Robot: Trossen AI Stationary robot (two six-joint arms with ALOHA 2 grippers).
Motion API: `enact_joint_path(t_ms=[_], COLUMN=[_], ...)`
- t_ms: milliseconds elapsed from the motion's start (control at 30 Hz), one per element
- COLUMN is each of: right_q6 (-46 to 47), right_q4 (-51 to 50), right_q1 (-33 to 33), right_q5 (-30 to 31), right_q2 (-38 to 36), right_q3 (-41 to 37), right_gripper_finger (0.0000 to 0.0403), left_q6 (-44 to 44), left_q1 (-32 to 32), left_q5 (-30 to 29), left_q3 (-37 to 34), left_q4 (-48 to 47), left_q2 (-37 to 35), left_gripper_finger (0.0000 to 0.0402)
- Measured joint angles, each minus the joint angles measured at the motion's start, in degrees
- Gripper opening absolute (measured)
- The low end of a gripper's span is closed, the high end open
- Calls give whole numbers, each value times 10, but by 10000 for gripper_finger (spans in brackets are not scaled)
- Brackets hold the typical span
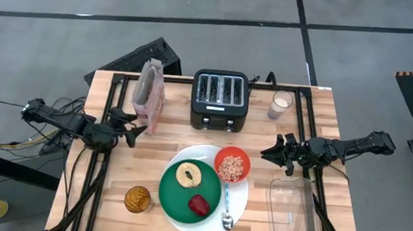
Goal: Arrange a breakfast setting
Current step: Pour the cereal from the cereal box into the orange bowl, then return to Home Position
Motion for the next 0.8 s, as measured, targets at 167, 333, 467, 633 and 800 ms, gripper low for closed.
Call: enact_joint_path(t_ms=[167,333,467,633,800], right_q6=[0,0,0,0,0], right_q4=[0,0,0,0,0], right_q1=[0,0,0,0,0], right_q5=[0,0,0,0,0], right_q2=[0,0,0,0,0], right_q3=[0,0,0,0,0], right_gripper_finger=[123,123,123,123,123], left_q6=[19,19,-13,-57,-17], left_q1=[-23,-36,-40,-40,-40], left_q5=[24,26,48,133,184], left_q3=[4,4,5,5,5], left_q4=[4,2,-7,-14,-11], left_q2=[-35,-59,-74,-100,-130], left_gripper_finger=[294,294,294,294,294])
